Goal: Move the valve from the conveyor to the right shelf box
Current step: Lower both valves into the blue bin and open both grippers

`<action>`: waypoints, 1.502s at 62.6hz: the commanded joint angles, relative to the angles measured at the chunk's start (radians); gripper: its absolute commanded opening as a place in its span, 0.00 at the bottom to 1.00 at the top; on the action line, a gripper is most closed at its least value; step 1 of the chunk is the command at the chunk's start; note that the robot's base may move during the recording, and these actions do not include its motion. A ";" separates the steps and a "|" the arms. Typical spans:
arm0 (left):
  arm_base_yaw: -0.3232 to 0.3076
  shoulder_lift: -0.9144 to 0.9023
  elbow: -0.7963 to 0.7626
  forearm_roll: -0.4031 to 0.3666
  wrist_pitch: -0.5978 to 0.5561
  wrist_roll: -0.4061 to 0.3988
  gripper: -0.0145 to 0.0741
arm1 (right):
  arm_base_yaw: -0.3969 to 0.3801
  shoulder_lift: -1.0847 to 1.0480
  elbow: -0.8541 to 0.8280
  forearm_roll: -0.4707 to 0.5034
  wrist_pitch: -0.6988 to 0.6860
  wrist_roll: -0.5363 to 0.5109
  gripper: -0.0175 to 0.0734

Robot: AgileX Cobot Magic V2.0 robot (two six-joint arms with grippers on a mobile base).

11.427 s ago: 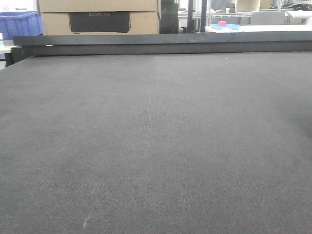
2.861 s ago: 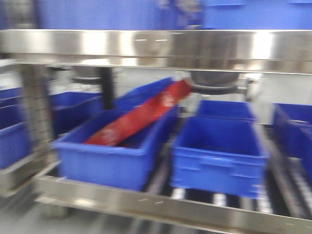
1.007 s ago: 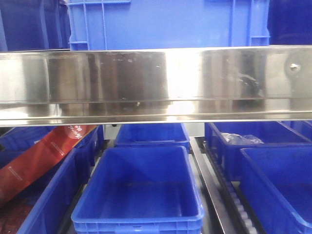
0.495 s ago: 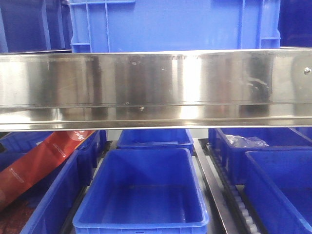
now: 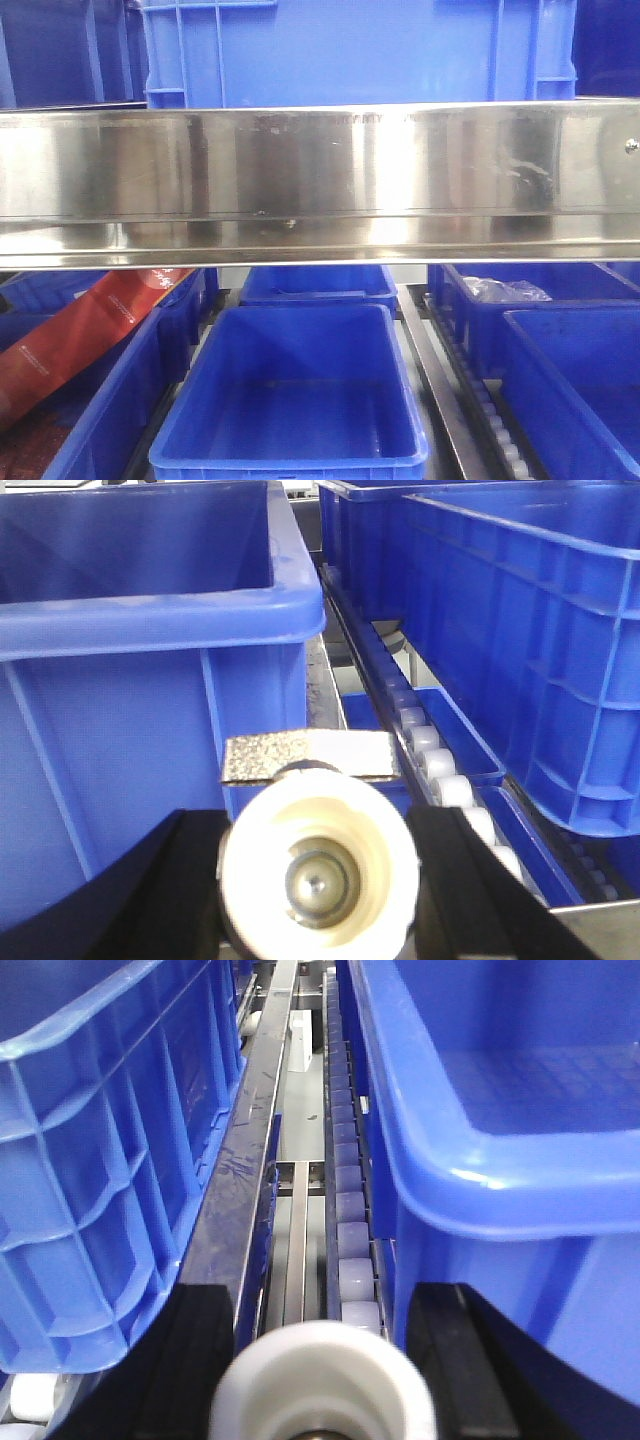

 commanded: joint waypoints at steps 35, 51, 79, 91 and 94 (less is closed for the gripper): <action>-0.072 0.244 -0.423 0.012 0.105 0.088 0.04 | 0.014 0.027 -0.290 -0.001 0.053 -0.002 0.01; -0.302 0.449 -0.644 0.010 0.101 0.086 0.04 | 0.172 0.081 -0.383 -0.001 0.052 -0.002 0.01; -0.427 0.879 -1.053 -0.137 0.141 0.069 0.04 | 0.356 0.441 -0.719 -0.001 -0.024 -0.002 0.01; -0.427 1.007 -1.144 -0.176 0.144 0.069 0.04 | 0.356 0.613 -0.868 -0.001 -0.049 -0.002 0.01; -0.427 1.029 -1.144 -0.183 0.132 0.069 0.04 | 0.356 0.652 -0.887 -0.001 -0.055 -0.002 0.01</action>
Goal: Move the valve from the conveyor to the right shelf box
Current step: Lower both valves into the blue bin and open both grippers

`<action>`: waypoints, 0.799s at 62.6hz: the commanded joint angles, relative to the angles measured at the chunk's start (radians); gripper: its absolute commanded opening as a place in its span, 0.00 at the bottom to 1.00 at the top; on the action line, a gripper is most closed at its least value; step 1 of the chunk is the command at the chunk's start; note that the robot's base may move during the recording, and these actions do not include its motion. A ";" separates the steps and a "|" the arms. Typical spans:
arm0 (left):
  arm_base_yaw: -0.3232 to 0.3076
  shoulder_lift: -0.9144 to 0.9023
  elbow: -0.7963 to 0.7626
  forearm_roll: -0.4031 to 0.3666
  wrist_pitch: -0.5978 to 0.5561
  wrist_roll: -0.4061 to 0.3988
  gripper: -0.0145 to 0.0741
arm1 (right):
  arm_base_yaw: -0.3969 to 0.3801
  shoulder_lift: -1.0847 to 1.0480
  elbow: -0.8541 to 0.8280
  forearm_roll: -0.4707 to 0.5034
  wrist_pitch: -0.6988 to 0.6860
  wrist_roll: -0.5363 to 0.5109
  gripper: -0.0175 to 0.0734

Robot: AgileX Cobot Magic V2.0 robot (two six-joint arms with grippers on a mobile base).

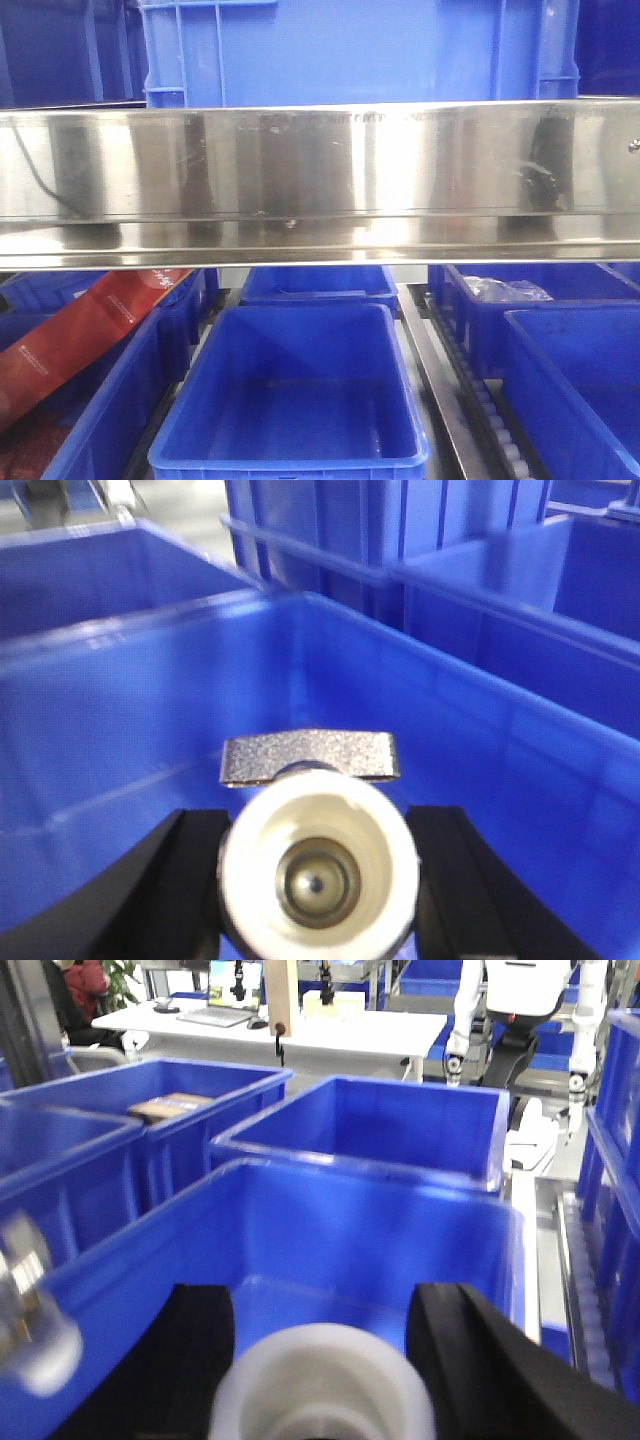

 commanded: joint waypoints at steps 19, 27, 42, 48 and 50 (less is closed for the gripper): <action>-0.006 0.096 -0.026 -0.032 -0.088 -0.008 0.04 | 0.003 0.184 -0.073 0.000 -0.093 -0.002 0.01; -0.006 0.099 -0.026 -0.032 -0.084 -0.008 0.04 | 0.003 0.211 -0.073 0.000 -0.077 -0.002 0.01; -0.004 0.117 -0.024 -0.032 -0.084 -0.008 0.21 | 0.003 0.216 -0.073 0.000 -0.075 -0.002 0.41; -0.004 0.123 -0.024 -0.035 -0.084 -0.008 0.38 | 0.003 0.216 -0.073 0.000 -0.068 -0.002 0.48; -0.004 0.123 -0.024 -0.037 -0.084 -0.008 0.43 | 0.003 0.216 -0.073 0.000 -0.068 -0.002 0.49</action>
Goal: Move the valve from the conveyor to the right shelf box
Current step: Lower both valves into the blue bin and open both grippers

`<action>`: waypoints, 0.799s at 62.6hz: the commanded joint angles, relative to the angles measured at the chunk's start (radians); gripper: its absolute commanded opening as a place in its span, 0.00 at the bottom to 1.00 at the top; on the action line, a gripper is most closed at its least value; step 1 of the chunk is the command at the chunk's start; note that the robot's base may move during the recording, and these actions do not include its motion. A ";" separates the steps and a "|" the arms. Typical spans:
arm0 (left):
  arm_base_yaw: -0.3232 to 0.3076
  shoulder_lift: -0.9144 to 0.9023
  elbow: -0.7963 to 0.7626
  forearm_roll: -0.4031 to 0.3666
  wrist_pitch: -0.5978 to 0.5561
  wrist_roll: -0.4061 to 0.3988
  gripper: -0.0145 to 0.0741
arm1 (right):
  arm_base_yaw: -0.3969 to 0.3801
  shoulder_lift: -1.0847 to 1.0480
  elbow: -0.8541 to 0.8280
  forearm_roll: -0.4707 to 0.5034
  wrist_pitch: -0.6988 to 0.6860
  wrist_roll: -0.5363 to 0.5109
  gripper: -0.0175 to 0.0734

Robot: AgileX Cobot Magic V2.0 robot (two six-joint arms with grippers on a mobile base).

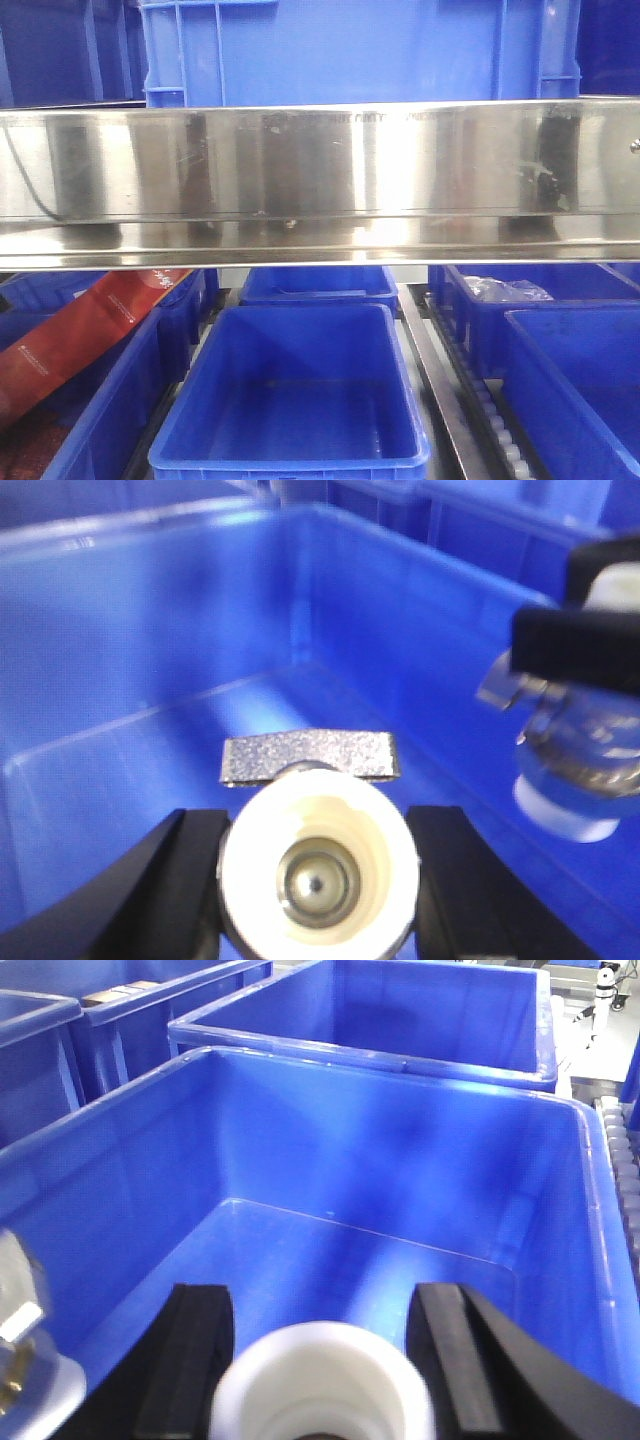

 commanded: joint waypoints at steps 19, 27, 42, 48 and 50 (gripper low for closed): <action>-0.003 -0.008 -0.015 -0.017 -0.048 -0.008 0.64 | 0.003 -0.015 -0.020 0.000 -0.012 -0.002 0.68; -0.003 -0.008 -0.015 -0.017 -0.025 -0.008 0.64 | 0.003 -0.015 -0.020 0.000 -0.013 -0.002 0.70; -0.003 -0.008 -0.015 -0.017 -0.018 -0.008 0.29 | 0.003 -0.015 -0.020 0.042 0.045 -0.002 0.31; -0.003 -0.008 -0.015 -0.017 -0.022 -0.008 0.07 | 0.003 -0.015 -0.020 0.042 0.044 -0.002 0.05; -0.003 -0.008 -0.015 -0.017 -0.027 -0.008 0.04 | 0.003 -0.015 -0.020 0.042 0.044 -0.002 0.01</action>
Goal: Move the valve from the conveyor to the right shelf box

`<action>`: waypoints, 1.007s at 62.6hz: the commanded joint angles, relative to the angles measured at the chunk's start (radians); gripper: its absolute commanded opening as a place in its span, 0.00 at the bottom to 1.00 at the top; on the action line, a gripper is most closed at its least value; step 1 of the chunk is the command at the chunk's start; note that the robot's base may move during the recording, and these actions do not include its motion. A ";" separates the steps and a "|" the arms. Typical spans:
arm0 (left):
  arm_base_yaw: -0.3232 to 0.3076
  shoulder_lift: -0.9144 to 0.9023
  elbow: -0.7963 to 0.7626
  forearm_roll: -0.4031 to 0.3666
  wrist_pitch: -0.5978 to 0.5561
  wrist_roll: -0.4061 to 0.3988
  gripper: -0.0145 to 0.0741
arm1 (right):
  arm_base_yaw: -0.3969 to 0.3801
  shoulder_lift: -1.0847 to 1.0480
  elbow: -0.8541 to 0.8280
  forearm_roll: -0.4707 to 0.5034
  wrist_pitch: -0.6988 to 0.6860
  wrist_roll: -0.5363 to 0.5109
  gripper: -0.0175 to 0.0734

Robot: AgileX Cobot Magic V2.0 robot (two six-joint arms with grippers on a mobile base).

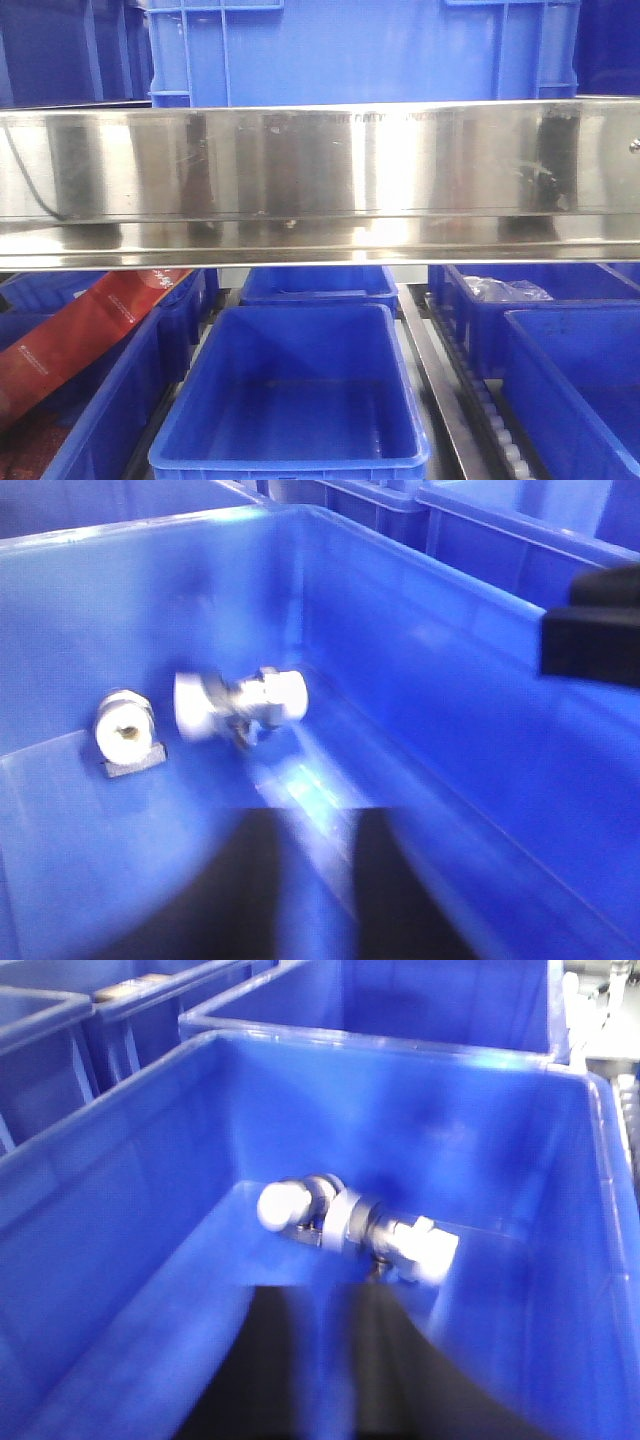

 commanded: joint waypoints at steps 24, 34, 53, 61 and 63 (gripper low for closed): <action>0.069 -0.084 -0.009 -0.018 0.074 -0.060 0.04 | -0.060 -0.096 0.002 0.002 0.059 0.002 0.01; 0.073 -0.169 0.025 -0.020 0.057 -0.060 0.04 | -0.113 -0.206 0.095 -0.007 0.023 0.002 0.01; 0.095 -0.441 0.365 -0.020 -0.105 -0.082 0.04 | -0.204 -0.482 0.445 -0.013 -0.160 0.002 0.01; 0.146 -0.583 0.542 -0.020 -0.160 -0.082 0.04 | -0.218 -0.621 0.591 -0.013 -0.241 0.002 0.01; 0.160 -0.622 0.594 -0.020 -0.177 -0.082 0.04 | -0.220 -0.658 0.630 -0.013 -0.261 0.002 0.01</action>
